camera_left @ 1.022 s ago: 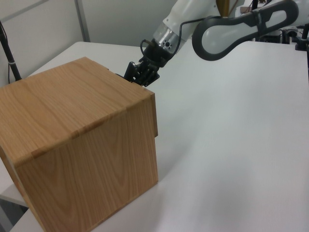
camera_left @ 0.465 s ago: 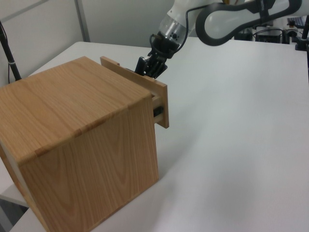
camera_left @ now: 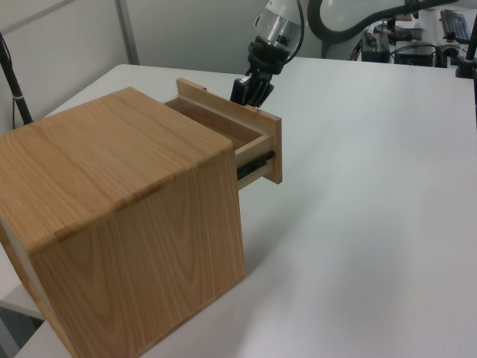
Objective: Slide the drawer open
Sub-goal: 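Pull the gripped handle straight out, sliding the drawer open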
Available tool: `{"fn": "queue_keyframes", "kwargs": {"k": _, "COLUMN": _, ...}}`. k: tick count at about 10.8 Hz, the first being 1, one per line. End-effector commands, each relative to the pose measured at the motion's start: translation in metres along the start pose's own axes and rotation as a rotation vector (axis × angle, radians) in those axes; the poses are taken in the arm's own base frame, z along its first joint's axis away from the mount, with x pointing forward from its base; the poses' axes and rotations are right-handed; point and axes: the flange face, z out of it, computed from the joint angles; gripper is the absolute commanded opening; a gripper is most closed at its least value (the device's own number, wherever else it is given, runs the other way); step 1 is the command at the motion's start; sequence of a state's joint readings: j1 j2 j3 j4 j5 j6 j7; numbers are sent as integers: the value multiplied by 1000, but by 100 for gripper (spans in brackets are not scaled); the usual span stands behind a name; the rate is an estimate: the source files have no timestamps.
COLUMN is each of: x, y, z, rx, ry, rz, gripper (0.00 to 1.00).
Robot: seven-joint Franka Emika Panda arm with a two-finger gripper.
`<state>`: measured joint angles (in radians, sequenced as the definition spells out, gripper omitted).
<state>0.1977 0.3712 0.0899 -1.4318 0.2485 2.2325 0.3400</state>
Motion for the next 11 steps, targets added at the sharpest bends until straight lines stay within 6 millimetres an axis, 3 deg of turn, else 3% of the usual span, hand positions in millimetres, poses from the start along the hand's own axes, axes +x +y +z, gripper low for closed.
{"fn": "queue_keyframes", "kwargs": {"k": 1, "x": 0, "y": 39, "z": -31, "rx": -54, "ry": -50, "rz": -138, "gripper": 0}}
{"fn": "queue_keyframes", "kwargs": {"k": 11, "x": 18, "y": 129, "z": -80, "rx": -109, "ry": -153, "rz": -284, "gripper": 0}}
